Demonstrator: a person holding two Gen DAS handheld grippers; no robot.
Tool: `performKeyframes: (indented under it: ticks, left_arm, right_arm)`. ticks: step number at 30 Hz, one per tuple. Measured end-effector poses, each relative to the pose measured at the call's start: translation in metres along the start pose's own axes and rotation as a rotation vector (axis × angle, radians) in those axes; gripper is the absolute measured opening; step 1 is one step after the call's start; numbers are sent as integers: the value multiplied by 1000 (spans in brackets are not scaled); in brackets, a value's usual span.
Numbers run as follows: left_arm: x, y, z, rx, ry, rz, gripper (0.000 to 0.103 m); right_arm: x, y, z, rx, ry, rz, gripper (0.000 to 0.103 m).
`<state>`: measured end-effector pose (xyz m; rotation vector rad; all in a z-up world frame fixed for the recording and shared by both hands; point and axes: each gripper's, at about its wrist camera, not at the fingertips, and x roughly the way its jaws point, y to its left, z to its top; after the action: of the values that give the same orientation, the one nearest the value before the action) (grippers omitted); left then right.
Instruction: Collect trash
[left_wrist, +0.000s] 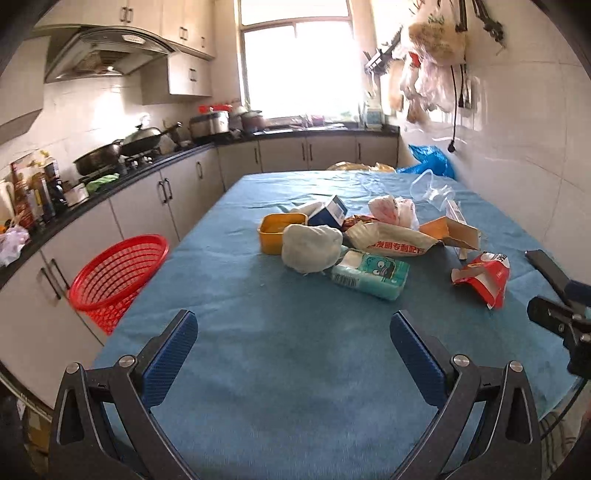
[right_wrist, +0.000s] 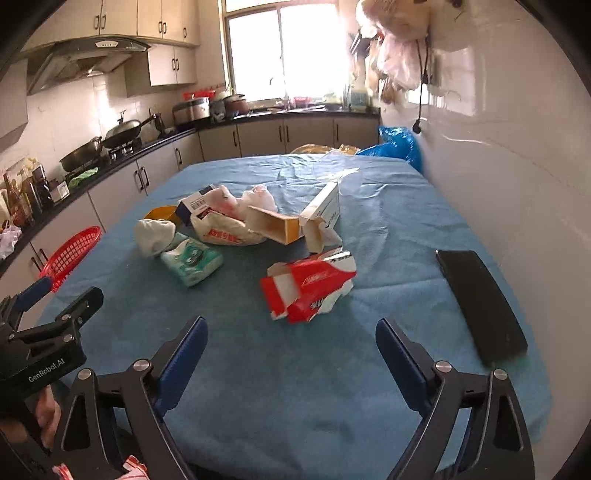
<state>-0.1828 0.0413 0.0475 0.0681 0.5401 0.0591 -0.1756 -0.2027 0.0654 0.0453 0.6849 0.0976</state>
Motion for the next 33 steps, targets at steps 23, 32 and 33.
performKeyframes:
  ticks: [23,32,33]
  left_arm:
    - [-5,0,-8,-8,24,6,103]
    - [-6,3,-8,-12,27,5,103]
    - [-6,3,-8,-12,26,6,103]
  right_arm:
    - [-12,6,-12,-15,9,3,88]
    - [-9,5,-12,-10,20,10,88]
    - [-9,5,-13,-10,20,11,88]
